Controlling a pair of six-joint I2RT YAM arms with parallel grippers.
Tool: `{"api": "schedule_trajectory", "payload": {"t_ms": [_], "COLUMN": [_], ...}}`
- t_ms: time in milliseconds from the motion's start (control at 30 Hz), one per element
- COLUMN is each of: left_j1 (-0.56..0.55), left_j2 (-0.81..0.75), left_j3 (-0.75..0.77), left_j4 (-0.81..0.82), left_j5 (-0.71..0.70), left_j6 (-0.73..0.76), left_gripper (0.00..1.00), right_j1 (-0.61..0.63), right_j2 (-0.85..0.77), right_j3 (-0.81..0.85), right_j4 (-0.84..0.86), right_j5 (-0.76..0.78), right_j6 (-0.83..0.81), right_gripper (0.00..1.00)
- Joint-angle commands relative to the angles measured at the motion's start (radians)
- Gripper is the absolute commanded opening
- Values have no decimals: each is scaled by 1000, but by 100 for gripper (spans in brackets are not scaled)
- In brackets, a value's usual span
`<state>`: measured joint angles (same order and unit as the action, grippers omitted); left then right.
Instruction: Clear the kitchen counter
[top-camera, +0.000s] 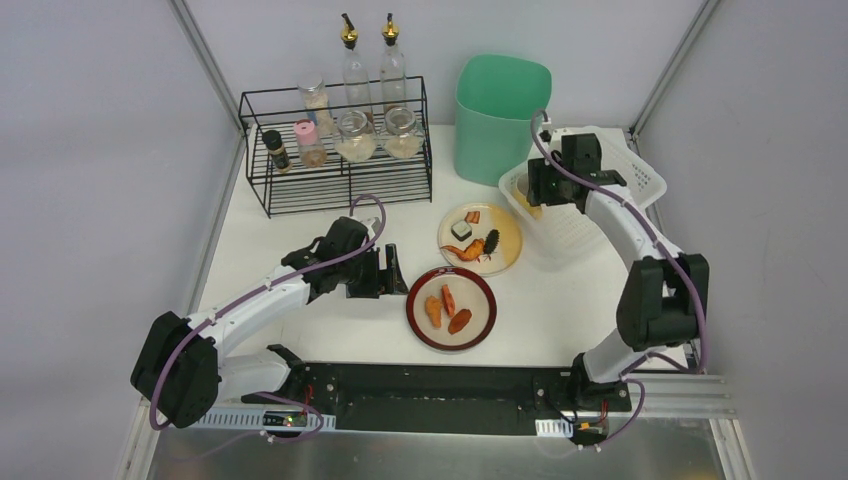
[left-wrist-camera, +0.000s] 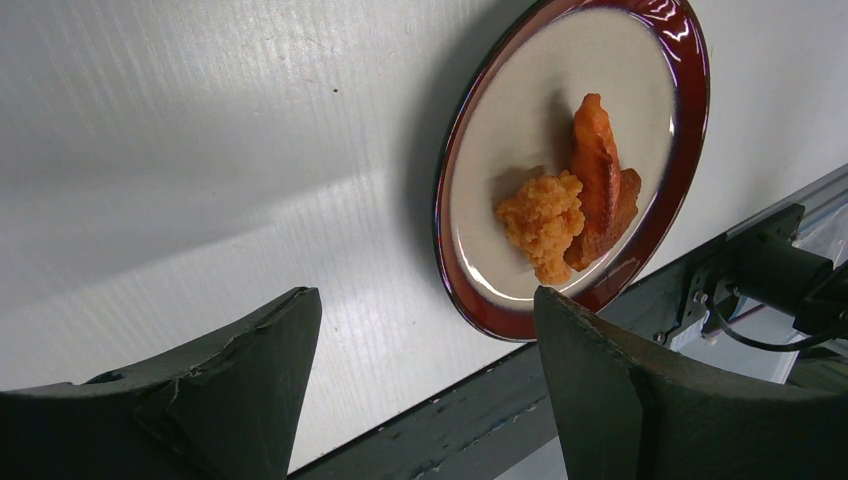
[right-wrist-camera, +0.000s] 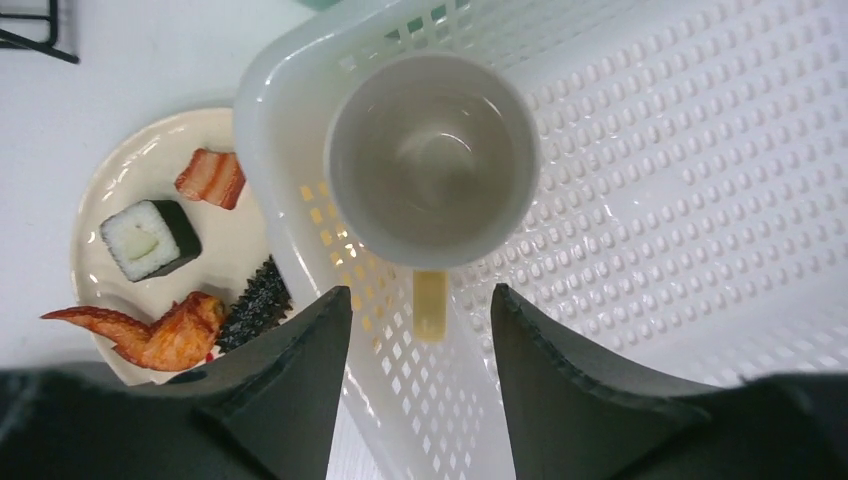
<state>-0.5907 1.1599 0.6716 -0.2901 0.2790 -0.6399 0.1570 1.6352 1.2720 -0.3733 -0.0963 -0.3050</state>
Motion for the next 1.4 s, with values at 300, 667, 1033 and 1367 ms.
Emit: {"api": "schedule_trajectory", "payload": {"t_ms": [300, 667, 1033, 1367], "left_j1": [-14, -12, -12, -13], "left_j2": [-48, -31, -104, -92], "left_j3": [-2, 11, -13, -22], "left_j4": [1, 0, -1, -7], "left_j5": [-57, -65, -124, -144], "left_j6": [3, 4, -7, -12], "left_gripper": [83, 83, 99, 99], "right_j1": [103, 117, 130, 300], "right_j2": [-517, -665, -561, -723], "right_j3": [-183, -275, -615, -580], "right_j4": [68, -64, 431, -9], "right_j5": [-36, -262, -708, -80], "right_j6": [276, 589, 972, 828], "right_gripper": [66, 100, 100, 93]}}
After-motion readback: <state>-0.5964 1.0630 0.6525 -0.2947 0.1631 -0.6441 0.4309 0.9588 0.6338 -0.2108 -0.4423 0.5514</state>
